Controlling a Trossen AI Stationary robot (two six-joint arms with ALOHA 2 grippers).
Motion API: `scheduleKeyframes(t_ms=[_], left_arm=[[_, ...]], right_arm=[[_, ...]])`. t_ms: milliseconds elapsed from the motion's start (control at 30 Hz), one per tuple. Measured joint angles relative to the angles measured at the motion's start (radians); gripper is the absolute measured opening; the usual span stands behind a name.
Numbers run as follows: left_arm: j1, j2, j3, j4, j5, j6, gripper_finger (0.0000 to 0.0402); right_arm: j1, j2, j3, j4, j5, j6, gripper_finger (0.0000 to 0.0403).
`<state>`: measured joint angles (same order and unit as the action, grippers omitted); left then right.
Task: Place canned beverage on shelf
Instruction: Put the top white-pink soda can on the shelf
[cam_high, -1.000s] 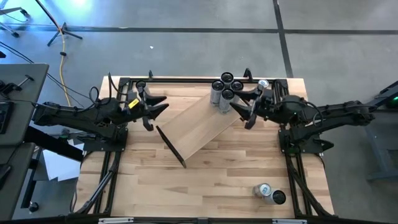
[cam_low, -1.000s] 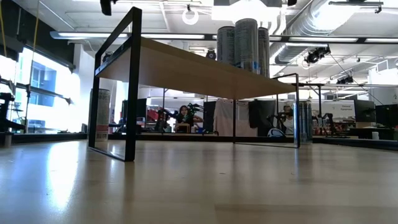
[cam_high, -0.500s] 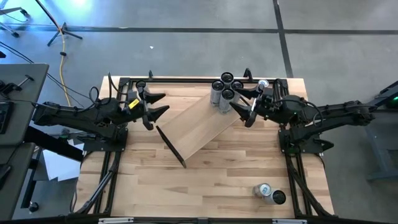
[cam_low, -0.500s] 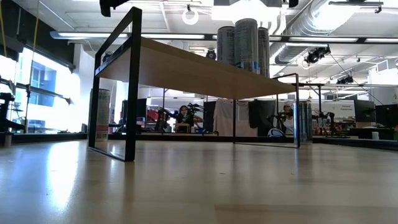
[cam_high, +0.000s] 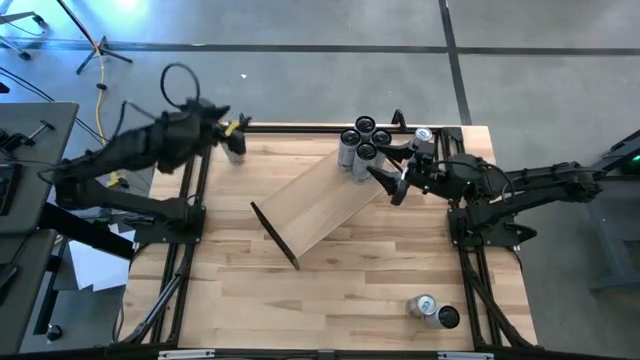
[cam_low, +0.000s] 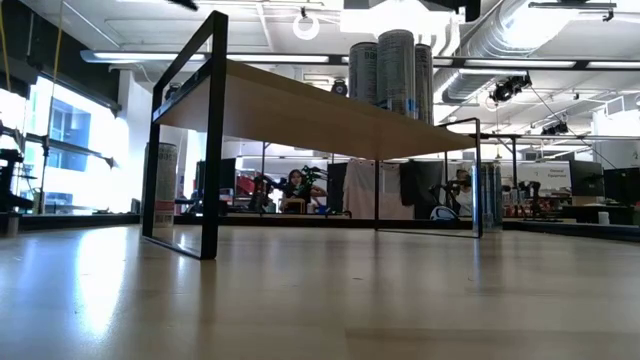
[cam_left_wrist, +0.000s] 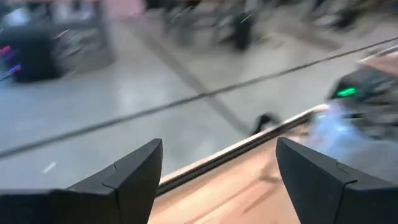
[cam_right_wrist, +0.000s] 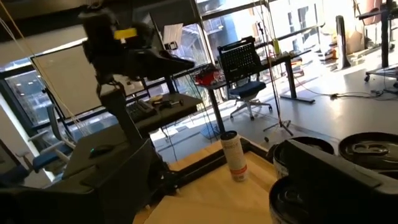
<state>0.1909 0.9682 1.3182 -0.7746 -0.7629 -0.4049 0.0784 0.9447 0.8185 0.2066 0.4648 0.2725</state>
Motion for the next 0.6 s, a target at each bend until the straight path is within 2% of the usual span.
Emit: scheduleKeyframes(t_ms=[100,267,467,600], left_arm=[[0.111,0.039,0.052,-0.174,0.054,-0.044,0.0285],[0.277,0.107,0.053,-0.353,0.195,-0.132,0.0285],[0.402,0.234,0.053,-0.451,0.212,-0.135,0.0285],[0.457,0.296,0.053,-0.463,0.296,-0.098,0.0285]], right_arm=[[0.000,0.005,0.000,-0.001,0.000,-0.001,0.0351],[0.000,0.007,0.000,-0.005,0.000,0.024,0.0351],[0.000,0.015,0.000,-0.008,0.000,0.046,0.0351],[0.000,0.020,0.000,-0.029,-0.004,0.100,0.0351]])
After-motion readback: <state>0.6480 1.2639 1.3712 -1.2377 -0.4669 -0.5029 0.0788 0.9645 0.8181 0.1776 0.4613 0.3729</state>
